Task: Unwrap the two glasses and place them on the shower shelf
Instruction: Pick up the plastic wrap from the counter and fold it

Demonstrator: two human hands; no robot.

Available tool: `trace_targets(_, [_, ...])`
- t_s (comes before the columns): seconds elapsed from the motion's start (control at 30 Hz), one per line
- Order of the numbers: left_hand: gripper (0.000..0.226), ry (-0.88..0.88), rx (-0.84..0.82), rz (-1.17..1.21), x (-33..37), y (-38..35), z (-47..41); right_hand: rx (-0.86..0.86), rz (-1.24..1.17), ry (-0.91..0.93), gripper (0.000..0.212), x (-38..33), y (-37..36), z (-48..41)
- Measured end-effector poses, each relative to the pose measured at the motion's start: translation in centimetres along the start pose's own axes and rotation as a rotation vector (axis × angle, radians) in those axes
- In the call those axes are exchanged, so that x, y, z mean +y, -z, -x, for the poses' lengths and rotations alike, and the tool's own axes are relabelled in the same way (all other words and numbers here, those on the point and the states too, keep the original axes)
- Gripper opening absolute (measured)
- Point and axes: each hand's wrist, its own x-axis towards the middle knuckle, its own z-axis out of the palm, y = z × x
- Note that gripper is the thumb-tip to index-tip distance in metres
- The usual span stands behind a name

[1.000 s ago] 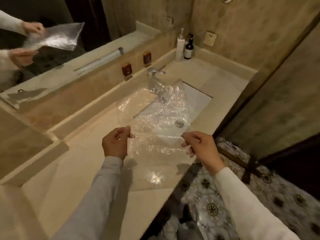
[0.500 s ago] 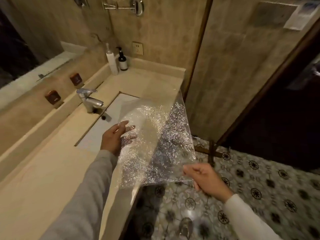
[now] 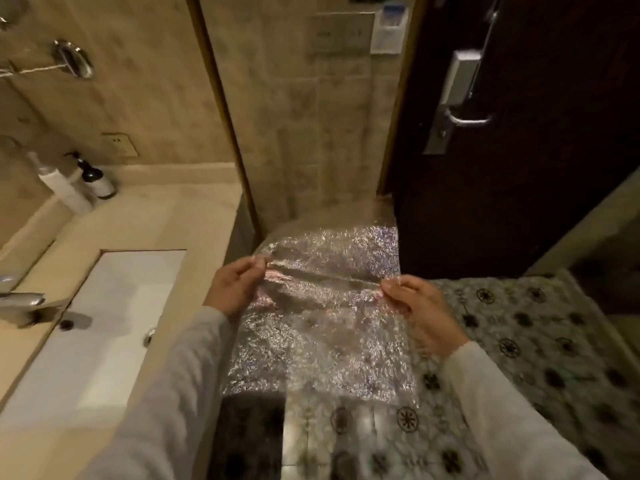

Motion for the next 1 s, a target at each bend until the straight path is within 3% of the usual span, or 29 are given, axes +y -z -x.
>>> trace_targets(0.07, [0.017,-0.012,-0.109,-0.041,0.3,-3.0,-1.0,-0.014,-0.044,-0.018,0.02,-0.8,3.0,0.1])
trace_targets(0.2, [0.013,0.07,-0.347,-0.021,1.0,-9.2,-2.3,0.147,-0.033,0.005,0.016,-2.2,7.1,0.1])
trace_targets(0.27, [0.024,0.067,-0.401,-0.043,1.2,-12.0,-3.4,0.216,-0.05,0.035,0.011,-2.8,9.7,0.3])
trace_targets(0.37, [0.022,0.023,-0.451,-0.095,1.8,-16.0,-5.4,0.255,-0.029,0.02,0.022,-3.2,13.6,1.4])
trace_targets(0.6, [0.03,0.1,-0.688,-0.071,1.2,-26.0,-9.9,0.28,-0.003,0.027,0.034,-4.3,21.7,4.6])
trace_targets(0.67, [0.031,0.165,-0.781,-0.052,1.0,-28.4,-11.4,0.362,-0.013,0.026,0.03,-4.5,23.1,5.0])
trace_targets(0.8, [0.015,0.099,-0.877,-0.039,1.0,-34.1,-14.5,0.561,-0.003,0.049,0.02,-5.5,25.5,4.9])
trace_targets(0.9, [0.037,0.089,-0.925,-0.012,2.2,-38.6,-17.2,0.659,0.006,0.105,0.009,-6.7,26.5,4.0])
trace_targets(1.0, [0.022,0.045,-1.03,0.044,4.0,-42.3,-20.1,0.737,0.02,0.155,0.018,-8.3,27.1,3.0])
